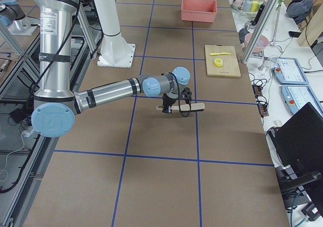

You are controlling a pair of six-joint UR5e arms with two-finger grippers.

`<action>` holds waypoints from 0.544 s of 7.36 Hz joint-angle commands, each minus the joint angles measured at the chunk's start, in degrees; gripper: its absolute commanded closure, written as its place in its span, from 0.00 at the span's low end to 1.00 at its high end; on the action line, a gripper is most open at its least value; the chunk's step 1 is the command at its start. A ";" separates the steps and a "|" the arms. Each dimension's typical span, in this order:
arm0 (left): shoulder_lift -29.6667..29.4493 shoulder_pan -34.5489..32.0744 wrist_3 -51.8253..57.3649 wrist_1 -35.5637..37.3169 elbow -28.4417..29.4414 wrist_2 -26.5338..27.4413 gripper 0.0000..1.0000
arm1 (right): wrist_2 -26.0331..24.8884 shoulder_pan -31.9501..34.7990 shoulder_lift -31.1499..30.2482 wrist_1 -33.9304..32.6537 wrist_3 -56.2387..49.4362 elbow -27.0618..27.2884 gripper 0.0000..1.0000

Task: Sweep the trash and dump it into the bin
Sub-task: 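Tilt the dustpan over the pink bin with the left gripper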

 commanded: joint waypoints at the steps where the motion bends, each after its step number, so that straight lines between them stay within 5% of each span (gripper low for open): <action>1: 0.05 -3.08 8.30 0.85 5.20 0.17 1.00 | -8.71 1.34 3.19 -13.51 -9.83 -0.09 1.00; 4: -1.26 -4.75 15.79 0.85 11.53 0.87 1.00 | -8.76 2.93 1.02 -13.56 -6.28 -3.52 1.00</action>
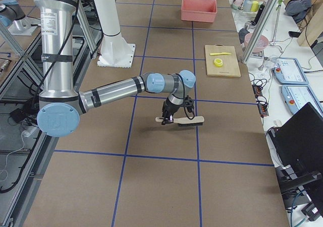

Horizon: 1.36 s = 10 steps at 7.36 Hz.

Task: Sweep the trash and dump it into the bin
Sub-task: 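Tilt the dustpan over the pink bin with the left gripper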

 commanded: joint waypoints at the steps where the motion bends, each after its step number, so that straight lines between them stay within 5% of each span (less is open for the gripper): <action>1: -1.27 -0.21 3.28 -0.11 3.62 3.91 1.00 | 1.02 0.77 -1.92 -0.09 6.77 -1.00 1.00; 4: -4.95 2.15 5.63 -0.20 8.63 8.78 1.00 | 3.14 1.56 -1.93 0.79 10.33 -1.18 1.00; 10: -5.06 11.74 6.79 0.50 5.66 15.44 1.00 | 6.12 0.78 -1.49 5.10 12.26 -3.90 1.00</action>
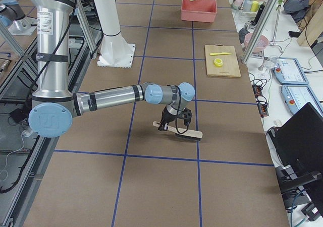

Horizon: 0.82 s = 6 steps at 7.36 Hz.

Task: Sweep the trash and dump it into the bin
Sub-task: 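Tilt the dustpan over the pink bin with the left gripper, then shake the dustpan over the bin to empty it with the left gripper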

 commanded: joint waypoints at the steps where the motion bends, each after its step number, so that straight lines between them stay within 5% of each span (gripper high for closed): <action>1: 0.04 2.13 0.20 0.96 -1.37 2.32 1.00 | 0.45 -1.01 0.34 0.25 2.35 0.38 1.00; 6: 0.04 5.38 7.32 6.67 -3.40 7.94 1.00 | 0.54 -2.86 0.34 0.87 3.16 0.38 0.99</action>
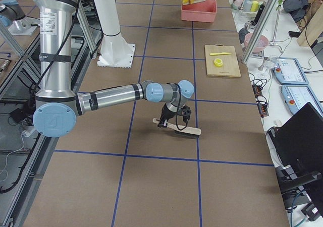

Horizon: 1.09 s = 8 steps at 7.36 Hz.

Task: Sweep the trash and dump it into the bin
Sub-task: 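Shake the dustpan over the bin to empty it with the left gripper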

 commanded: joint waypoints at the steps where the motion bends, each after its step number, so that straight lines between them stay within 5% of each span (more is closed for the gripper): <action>1: 0.09 0.99 0.77 0.77 0.47 1.96 1.00 | -0.01 -0.22 0.00 0.01 -0.04 -0.04 0.84; 2: -0.35 1.16 0.86 1.12 1.43 2.06 1.00 | -0.01 -0.31 0.00 0.01 -0.04 -0.04 0.66; 3: -1.31 1.25 0.86 2.17 2.14 2.06 1.00 | -0.01 -0.31 0.00 0.10 -0.13 -0.04 0.01; 8: -3.52 -0.42 5.06 3.92 5.49 2.93 1.00 | -0.27 -0.31 0.87 0.10 -0.22 0.92 0.00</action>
